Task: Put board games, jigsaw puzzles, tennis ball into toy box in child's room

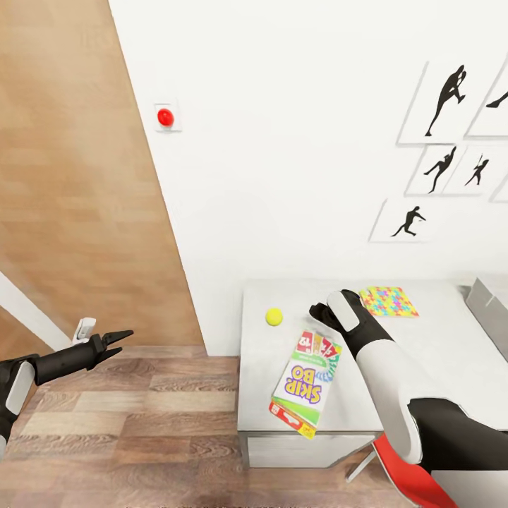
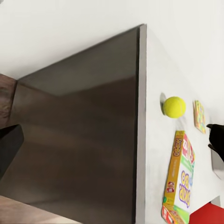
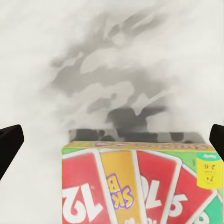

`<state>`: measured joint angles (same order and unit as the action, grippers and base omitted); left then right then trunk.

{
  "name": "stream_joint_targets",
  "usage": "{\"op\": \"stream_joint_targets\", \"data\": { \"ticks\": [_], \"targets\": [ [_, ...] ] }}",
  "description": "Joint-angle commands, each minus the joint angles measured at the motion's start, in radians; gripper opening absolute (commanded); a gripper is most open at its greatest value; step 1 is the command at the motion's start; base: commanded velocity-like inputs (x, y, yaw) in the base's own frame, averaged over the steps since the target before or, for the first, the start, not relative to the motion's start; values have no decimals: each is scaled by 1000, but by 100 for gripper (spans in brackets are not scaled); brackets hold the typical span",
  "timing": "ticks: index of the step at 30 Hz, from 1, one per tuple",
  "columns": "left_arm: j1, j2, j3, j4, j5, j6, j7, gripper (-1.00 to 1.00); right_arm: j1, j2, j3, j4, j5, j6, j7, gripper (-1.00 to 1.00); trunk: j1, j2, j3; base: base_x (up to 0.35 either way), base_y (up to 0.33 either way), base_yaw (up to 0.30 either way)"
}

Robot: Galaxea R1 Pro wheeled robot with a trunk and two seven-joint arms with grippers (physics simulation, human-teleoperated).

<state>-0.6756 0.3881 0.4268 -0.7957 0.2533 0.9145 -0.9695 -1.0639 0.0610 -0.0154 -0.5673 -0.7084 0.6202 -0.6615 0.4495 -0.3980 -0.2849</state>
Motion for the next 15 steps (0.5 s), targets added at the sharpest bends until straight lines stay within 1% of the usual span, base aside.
{"op": "stream_joint_targets", "data": {
  "ticks": [1, 8, 15],
  "targets": [
    [-1, 0, 1, 0, 0, 4, -3, 100, -2, -1, -2, -2, -6, 3, -7, 100, 1, -2, -4, 9, 3, 0],
    [-1, 0, 1, 0, 0, 4, -3, 100, -13, -10, -1, -2, -6, 3, -7, 100, 1, -2, -15, 3, 1, 0],
    [-1, 0, 1, 1, 0, 3, -2, 100, -16, -30, 3, 0, -6, 3, -7, 100, 1, -2, -27, 0, 0, 0]
  ]
}}
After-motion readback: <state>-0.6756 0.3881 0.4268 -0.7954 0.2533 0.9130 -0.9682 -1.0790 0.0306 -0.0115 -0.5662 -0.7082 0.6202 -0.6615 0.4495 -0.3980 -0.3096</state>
